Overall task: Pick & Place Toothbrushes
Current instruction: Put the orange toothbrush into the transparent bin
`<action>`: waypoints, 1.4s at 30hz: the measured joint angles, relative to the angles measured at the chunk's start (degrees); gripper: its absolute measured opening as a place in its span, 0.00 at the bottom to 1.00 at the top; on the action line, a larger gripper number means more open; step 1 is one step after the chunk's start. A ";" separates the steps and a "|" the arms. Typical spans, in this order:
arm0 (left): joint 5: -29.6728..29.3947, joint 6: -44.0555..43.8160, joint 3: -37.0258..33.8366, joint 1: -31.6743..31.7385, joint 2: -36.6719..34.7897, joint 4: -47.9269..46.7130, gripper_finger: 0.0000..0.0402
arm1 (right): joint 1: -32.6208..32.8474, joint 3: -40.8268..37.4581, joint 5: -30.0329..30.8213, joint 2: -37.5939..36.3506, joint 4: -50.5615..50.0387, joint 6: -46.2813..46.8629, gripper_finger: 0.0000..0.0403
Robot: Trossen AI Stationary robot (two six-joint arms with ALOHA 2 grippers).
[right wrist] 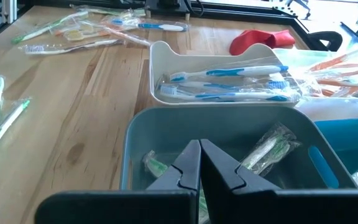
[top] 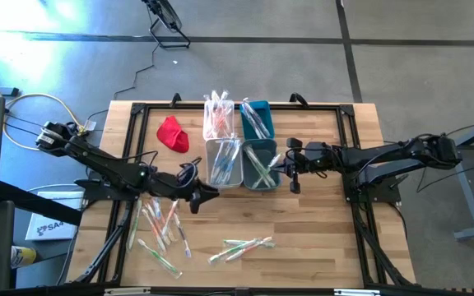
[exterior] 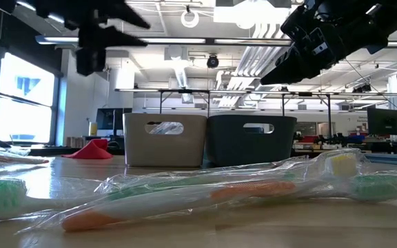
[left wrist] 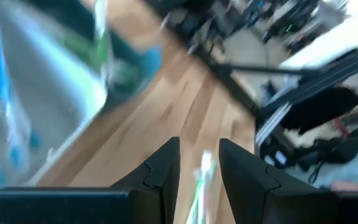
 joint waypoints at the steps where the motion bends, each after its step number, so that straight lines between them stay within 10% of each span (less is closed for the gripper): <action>1: 0.81 -1.51 0.00 0.00 -0.01 -2.16 0.27 | 0.00 0.00 0.00 0.00 0.00 0.00 0.01; 18: 4.51 -27.18 0.00 -0.04 0.01 -41.71 0.27 | -0.01 0.00 0.00 0.00 0.00 0.00 0.01; 42: 12.61 -32.94 0.20 -0.04 9.30 -55.17 0.27 | -0.01 0.00 0.02 0.00 0.00 -0.07 0.00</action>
